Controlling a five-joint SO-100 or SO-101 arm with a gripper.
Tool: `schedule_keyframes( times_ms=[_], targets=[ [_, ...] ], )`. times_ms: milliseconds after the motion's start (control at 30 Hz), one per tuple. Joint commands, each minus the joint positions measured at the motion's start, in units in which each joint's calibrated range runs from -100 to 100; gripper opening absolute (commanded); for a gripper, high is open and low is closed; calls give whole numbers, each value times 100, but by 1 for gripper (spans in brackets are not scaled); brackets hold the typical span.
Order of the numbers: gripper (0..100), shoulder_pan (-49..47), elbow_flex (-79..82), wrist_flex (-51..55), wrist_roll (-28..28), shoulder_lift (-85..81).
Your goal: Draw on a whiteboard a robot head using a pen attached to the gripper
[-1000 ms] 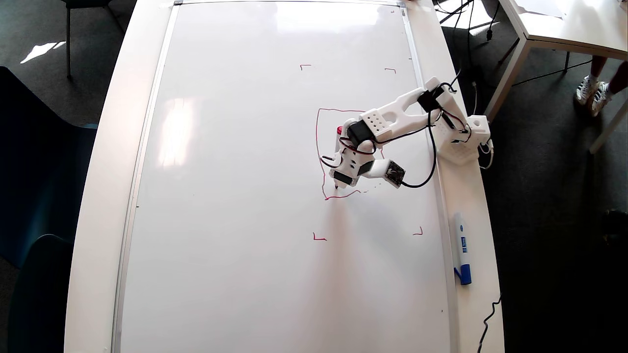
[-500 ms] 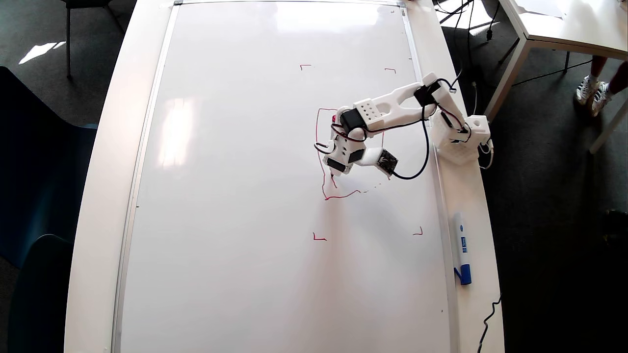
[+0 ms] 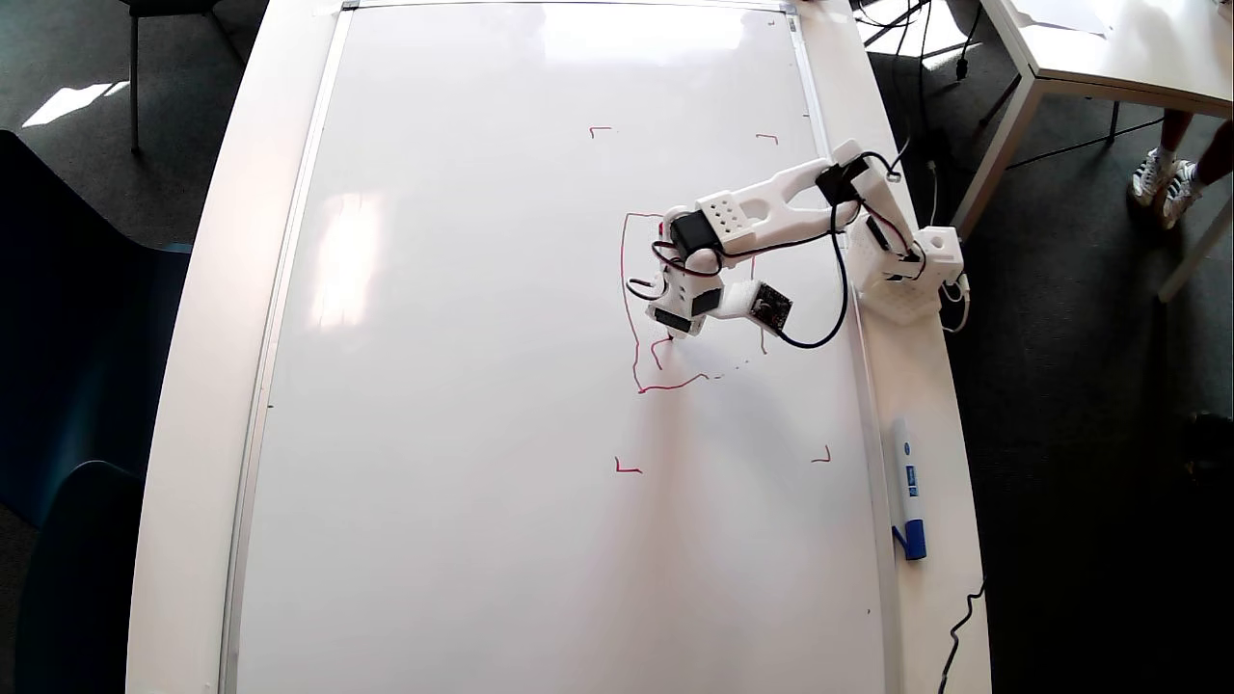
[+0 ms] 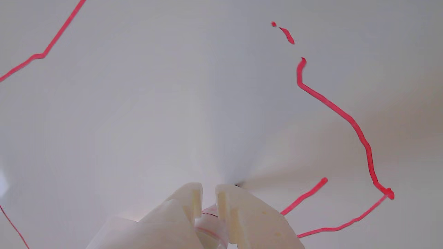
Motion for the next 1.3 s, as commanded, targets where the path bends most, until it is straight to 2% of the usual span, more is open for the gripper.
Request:
schedule_keyframes(
  times_ms=[0, 500, 1267],
  targets=[
    [1, -28, 578, 15, 56, -484],
    [1, -551, 606, -142, 35, -576],
    [1, -507, 134, -585, 30, -291]
  ],
)
